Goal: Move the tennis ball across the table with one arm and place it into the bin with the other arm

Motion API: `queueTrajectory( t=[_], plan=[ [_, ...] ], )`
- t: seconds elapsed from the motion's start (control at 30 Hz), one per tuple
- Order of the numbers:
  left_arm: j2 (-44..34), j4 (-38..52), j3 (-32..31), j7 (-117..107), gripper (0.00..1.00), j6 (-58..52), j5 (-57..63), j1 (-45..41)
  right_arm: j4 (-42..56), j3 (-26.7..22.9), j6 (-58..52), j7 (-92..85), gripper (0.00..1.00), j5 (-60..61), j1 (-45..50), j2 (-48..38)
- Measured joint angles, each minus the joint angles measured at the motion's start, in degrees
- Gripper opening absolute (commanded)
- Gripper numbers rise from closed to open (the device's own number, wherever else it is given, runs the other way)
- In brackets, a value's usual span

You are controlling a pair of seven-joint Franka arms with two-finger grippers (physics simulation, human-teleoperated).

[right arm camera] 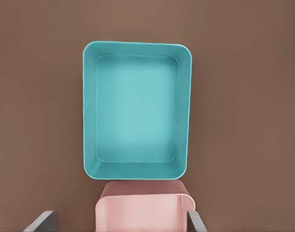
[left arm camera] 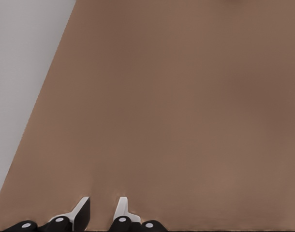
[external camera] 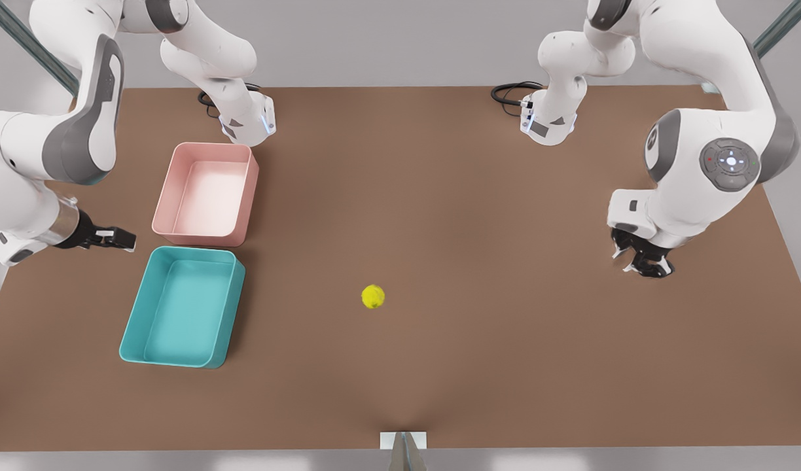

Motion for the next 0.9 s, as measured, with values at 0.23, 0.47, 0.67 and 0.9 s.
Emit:
queueTrajectory(
  t=[0.23,0.47,0.67,0.9],
  plan=[
    [-2.93,-3.5,-1.28,-22.48,1.0,-10.27,-4.66,3.05,10.45,0.51,10.12,2.59,1.0,2.2,10.44,19.94],
    [-2.33,-3.6,-4.37,-37.89,1.0,-14.09,-5.81,2.78,18.06,0.39,27.84,10.66,1.0,2.49,20.31,34.71],
    [-1.76,-3.61,-4.41,-47.05,1.0,-15.06,-6.01,3.0,18.32,0.35,37.67,16.49,1.0,2.12,28.13,38.83],
    [-1.69,-3.61,-4.38,-54.5,1.0,-15.33,-6.06,3.08,12.34,0.55,42.59,21.29,1.0,2.13,31.96,37.69]
  ],
)
